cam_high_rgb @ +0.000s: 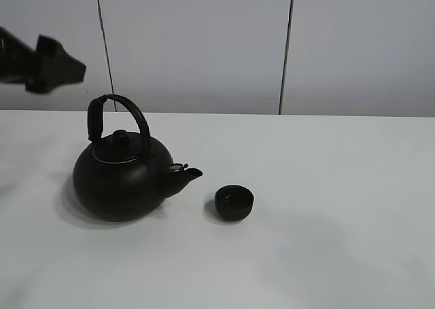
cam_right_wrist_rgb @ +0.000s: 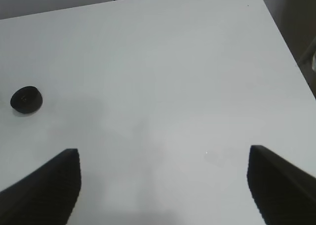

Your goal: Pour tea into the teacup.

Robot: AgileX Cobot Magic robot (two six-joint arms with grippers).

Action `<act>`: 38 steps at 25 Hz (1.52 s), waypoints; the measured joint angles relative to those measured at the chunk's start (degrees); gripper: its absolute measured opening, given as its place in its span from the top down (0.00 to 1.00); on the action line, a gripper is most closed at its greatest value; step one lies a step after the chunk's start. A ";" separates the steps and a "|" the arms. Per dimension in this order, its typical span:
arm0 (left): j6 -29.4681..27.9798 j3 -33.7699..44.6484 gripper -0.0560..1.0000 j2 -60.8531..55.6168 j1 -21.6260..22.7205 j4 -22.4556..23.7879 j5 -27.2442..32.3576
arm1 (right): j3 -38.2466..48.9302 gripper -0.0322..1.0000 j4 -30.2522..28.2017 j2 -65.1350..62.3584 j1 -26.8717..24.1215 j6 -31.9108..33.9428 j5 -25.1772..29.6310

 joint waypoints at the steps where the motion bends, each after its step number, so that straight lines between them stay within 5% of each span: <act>1: -0.50 -3.68 0.29 -1.15 0.00 0.19 5.98 | 0.00 0.36 0.00 0.00 0.00 0.00 0.00; 4: -0.91 -13.36 0.29 -3.70 1.44 0.19 20.33 | 0.00 0.36 0.00 0.00 0.00 0.00 0.00; 6: -0.95 -17.37 0.29 -4.91 6.32 0.18 26.06 | 0.00 0.36 0.00 0.00 0.00 0.00 0.00; 10: -0.97 -19.03 0.29 -9.31 18.68 -0.96 30.31 | 0.00 0.36 0.00 0.00 0.00 0.00 -0.02; 14: -0.92 -18.68 0.29 -18.01 25.58 -3.92 34.06 | 0.00 0.36 0.00 0.00 0.00 0.00 -0.02; 21: 4.90 -11.06 0.29 -40.83 22.78 -12.72 40.56 | 0.00 0.36 0.00 0.00 0.00 0.00 -0.02; 25: 5.93 -4.01 0.29 -55.78 19.63 -18.50 53.38 | 0.00 0.36 0.00 0.00 0.00 0.00 -0.02; 30: 6.05 3.49 0.29 -72.52 19.44 -18.88 66.03 | 0.00 0.36 0.00 0.00 0.00 0.00 -0.02; 38: 8.84 9.44 0.29 -81.54 19.44 -17.80 70.63 | 0.00 0.36 0.00 0.00 0.00 0.00 -0.02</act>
